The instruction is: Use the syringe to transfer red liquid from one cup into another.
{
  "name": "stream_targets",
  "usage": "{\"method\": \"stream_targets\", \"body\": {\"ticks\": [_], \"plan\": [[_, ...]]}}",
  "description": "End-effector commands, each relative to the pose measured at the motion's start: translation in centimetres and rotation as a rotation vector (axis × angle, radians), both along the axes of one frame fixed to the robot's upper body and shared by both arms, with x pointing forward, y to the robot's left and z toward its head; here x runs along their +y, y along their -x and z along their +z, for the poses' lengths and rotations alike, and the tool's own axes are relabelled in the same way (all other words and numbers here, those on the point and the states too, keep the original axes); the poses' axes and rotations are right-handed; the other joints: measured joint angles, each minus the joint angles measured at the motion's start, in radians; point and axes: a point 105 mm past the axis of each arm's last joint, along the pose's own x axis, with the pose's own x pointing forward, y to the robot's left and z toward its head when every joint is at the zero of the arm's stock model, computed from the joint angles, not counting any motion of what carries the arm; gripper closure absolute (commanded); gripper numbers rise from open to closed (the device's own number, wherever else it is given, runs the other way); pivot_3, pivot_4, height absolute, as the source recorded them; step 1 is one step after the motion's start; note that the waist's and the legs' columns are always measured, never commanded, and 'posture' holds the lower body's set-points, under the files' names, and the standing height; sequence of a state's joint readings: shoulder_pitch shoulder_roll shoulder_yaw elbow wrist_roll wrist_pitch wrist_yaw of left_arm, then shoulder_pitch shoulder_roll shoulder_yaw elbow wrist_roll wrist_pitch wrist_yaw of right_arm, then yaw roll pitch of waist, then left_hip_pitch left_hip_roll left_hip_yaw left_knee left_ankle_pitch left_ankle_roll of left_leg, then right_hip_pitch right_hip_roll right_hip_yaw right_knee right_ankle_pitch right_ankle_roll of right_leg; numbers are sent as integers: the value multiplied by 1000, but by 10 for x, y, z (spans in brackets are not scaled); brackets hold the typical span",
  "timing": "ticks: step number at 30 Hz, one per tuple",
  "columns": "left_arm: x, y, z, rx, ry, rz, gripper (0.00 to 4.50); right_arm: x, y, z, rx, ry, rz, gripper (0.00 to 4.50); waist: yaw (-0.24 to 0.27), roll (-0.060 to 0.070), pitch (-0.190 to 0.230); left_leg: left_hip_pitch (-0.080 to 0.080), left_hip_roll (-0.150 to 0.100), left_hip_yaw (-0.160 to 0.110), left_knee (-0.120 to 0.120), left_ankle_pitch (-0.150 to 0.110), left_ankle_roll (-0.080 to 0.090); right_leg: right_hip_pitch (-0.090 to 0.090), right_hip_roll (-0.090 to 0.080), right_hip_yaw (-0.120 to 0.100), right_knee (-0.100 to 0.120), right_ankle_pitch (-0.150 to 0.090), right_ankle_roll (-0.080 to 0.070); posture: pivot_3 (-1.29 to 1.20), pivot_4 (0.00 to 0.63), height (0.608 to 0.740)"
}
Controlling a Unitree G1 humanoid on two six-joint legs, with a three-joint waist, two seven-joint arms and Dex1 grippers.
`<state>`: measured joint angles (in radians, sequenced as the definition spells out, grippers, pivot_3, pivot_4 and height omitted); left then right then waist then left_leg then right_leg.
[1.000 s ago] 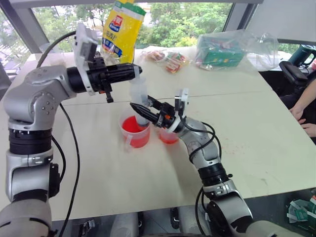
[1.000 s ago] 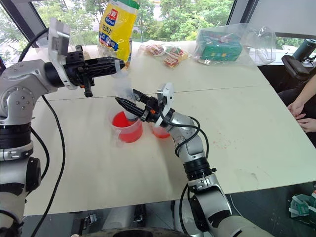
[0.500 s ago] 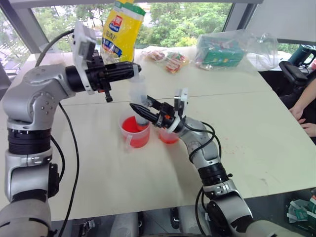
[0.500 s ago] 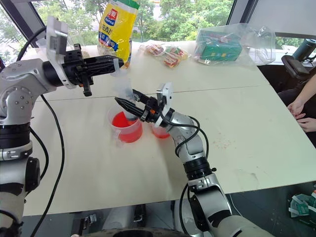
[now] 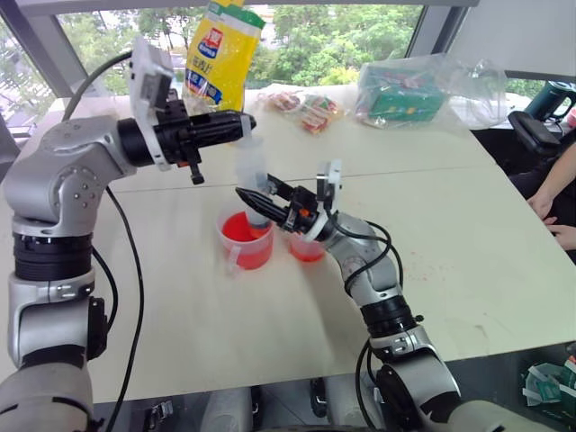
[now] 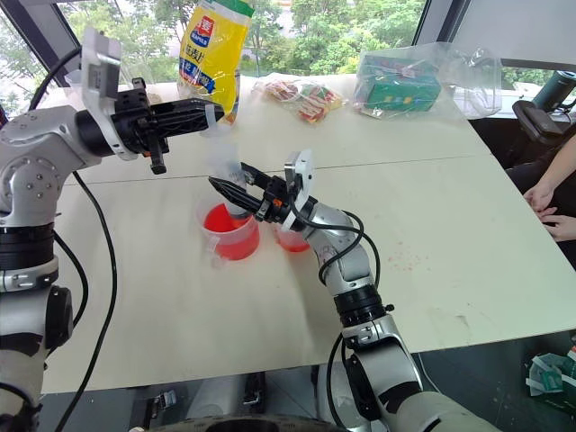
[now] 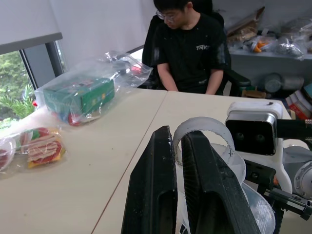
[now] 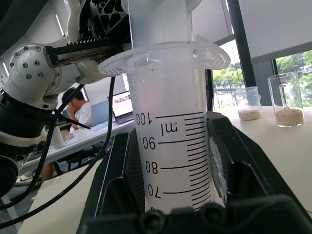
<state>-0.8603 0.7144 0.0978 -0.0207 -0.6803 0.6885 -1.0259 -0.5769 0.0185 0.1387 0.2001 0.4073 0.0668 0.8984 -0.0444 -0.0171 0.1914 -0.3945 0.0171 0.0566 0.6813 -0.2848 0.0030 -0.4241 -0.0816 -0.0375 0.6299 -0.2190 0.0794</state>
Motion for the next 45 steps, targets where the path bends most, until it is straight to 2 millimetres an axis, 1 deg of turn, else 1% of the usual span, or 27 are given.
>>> {"method": "stream_targets", "body": {"ticks": [1, 2, 5, 8, 9, 13, 17, 20, 23, 27, 31, 33, 36, 40, 43, 45], "plan": [[13, 2, 21, -91, 11, 72, 3698, 25, 20, -22, 32, 82, 156, 3113, 0, 0, 0, 0, 0, 0, 0, 0, 0, 0, 0, 0, 0, 0, 0, 0, 150, 740], [14, 2, 17, -80, -6, 75, 3396, 25, 19, -17, 21, 71, 152, 3113, -1, 0, 0, 0, 0, 0, 0, 0, 0, 0, 0, 0, 0, 0, 0, 0, 150, 740], [14, 3, 8, -60, -34, 73, 1801, 24, 17, -3, -6, 44, 144, 3113, -2, 0, 0, 0, 0, 0, -1, 0, 0, -1, 0, 0, 0, 0, 0, 0, 150, 740], [17, 3, 2, -50, -51, 85, 342, 22, 16, 9, -35, 24, 138, 3113, -2, 0, 0, 0, 0, 0, -1, 0, 0, -1, 0, 0, 0, 0, -1, 0, 150, 740], [18, 4, 0, -50, -55, 90, 42, 21, 15, 12, -42, 18, 135, 3113, -2, 0, 0, 0, 1, 0, -1, 0, 0, -2, 0, 0, 0, 0, -1, 0, 150, 740], [25, 5, -4, -53, -73, 116, 42, 17, 13, 23, -57, -3, 124, 3113, -2, 0, 0, 0, 1, 0, -2, 0, 0, -2, 0, 0, 0, 0, -2, 0, 150, 740], [29, 7, -2, -54, -64, 116, 42, 12, 11, 37, -66, -41, 108, 3113, -1, 1, 1, -2, 1, 0, -2, 0, -1, -4, -1, 1, 0, 0, -3, 0, 150, 740], [34, 9, 1, -52, -63, 124, 42, 8, 10, 56, -90, -86, 89, 3113, 0, 1, 1, -7, 1, 0, -2, 0, -1, -9, -1, 1, 0, 0, -4, 0, 150, 740], [39, 12, 7, -57, -50, 130, 42, 3, 8, 73, -105, -128, 66, 3113, 2, 1, 1, -16, 0, 0, -2, 2, -3, -18, -1, 0, 0, 2, -4, 0, 150, 740], [46, 18, 15, -56, -39, 129, 42, 0, 5, 84, -110, -152, 49, 3113, 2, 1, 1, -17, 0, 0, -5, 1, -3, -19, -1, -1, -2, 3, -2, 0, 150, 740], [49, 21, 18, -51, -32, 140, 42, -6, 7, 95, -134, -163, 36, 3113, 2, 1, 1, -17, -1, 0, -7, 1, -2, -19, 0, -2, -3, 3, -2, 0, 150, 740], [47, 18, 18, -49, -22, 144, 42, -12, 10, 103, -148, -172, 26, 3113, 5, 1, 1, -18, -1, 0, -7, 1, -2, -19, 1, -2, -3, 3, -1, 0, 150, 740], [40, 14, 18, -49, -8, 125, 42, -27, 15, 116, -158, -194, -3, 3113, 9, 1, 1, -18, -1, 0, -7, 1, -2, -18, 2, -3, -3, 3, -1, 0, 150, 740], [31, 10, 21, -56, 6, 90, 42, -46, 21, 126, -168, -202, -60, 3113, 16, 1, 1, -18, -1, 0, -5, 1, -2, -18, 3, -3, -3, 3, -1, 0, 150, 740], [24, 6, 22, -59, 16, 55, 42, -60, 24, 123, -167, -191, -108, 3113, 27, 1, 1, -18, -1, 0, -5, 1, -2, -18, 3, -3, -3, 3, -1, 0, 150, 740], [19, 3, 25, -58, 32, 25, 42, -66, 24, 114, -144, -177, -147, 3113, 29, 1, 1, -17, -1, 0, -5, 1, -2, -18, 4, -3, -2, 3, 0, 0, 150, 740]]}}
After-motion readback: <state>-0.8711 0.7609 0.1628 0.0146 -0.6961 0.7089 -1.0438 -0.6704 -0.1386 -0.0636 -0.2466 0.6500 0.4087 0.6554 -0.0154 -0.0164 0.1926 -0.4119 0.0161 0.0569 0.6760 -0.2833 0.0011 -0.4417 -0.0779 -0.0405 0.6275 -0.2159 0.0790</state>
